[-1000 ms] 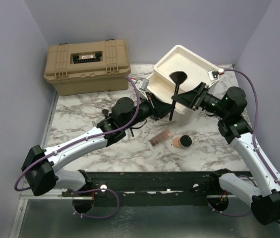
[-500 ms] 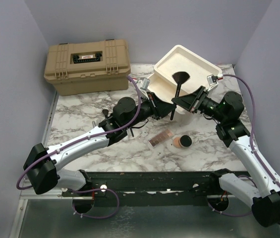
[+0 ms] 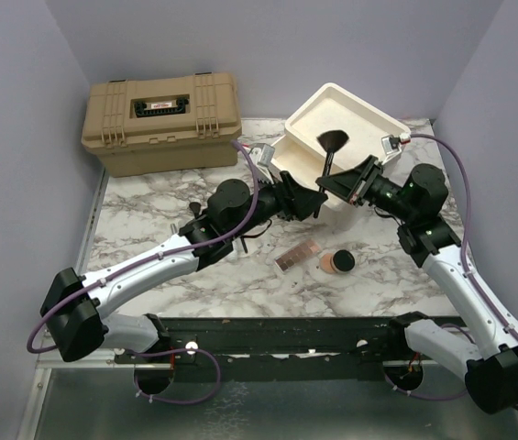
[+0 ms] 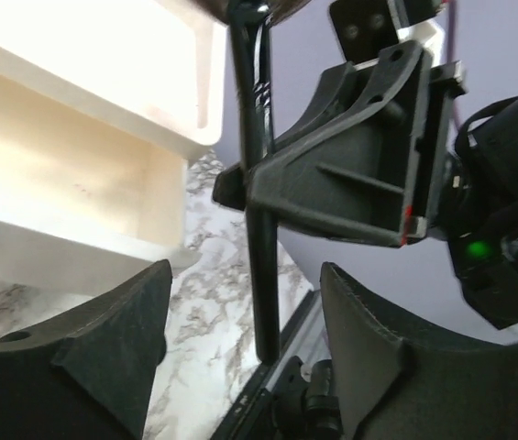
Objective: Organize the makeup
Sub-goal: Place the makeup brush in the drawer.
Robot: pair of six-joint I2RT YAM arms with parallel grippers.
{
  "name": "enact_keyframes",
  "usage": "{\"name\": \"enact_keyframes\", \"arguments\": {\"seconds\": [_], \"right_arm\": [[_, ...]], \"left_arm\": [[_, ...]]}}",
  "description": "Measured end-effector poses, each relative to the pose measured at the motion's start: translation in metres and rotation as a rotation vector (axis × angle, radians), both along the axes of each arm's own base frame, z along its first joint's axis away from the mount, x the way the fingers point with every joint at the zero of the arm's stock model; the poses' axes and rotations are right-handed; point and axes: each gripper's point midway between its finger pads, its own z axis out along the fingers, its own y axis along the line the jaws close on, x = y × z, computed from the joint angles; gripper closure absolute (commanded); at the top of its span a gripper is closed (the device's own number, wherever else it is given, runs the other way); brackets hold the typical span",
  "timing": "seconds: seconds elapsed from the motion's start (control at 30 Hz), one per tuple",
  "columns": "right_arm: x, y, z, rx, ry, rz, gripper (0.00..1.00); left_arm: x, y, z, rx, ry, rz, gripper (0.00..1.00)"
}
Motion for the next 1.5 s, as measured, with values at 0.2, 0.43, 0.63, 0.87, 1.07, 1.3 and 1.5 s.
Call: {"name": "enact_keyframes", "arguments": {"seconds": [0.2,0.43,0.63,0.87,1.07,1.3,1.5], "right_arm": [[0.014,-0.005,-0.001,-0.074,-0.003,-0.050,0.99],[0.039,-0.009,-0.013,-0.259,0.025,-0.071,0.98],[0.064,-0.011,-0.011,-0.436,-0.029,-0.067,0.99],[0.076,-0.015,-0.047,-0.639,-0.043,-0.061,0.98],[0.085,-0.018,-0.038,-0.763,-0.143,-0.049,0.96],[0.090,-0.013,-0.055,-0.917,-0.196,0.032,0.94],[0.089,-0.015,-0.071,-0.995,-0.201,0.075,0.91]], "left_arm": [[0.005,0.026,0.003,0.054,-0.009,0.105,0.20],[0.013,0.057,0.011,0.071,-0.009,0.241,0.20],[0.024,0.075,-0.016,0.155,0.066,0.338,0.14],[0.030,0.086,-0.033,0.202,0.114,0.372,0.14],[0.040,0.094,-0.052,0.239,0.175,0.383,0.14],[0.046,0.097,-0.068,0.257,0.236,0.368,0.18],[0.045,0.097,-0.069,0.252,0.255,0.339,0.18]]}}
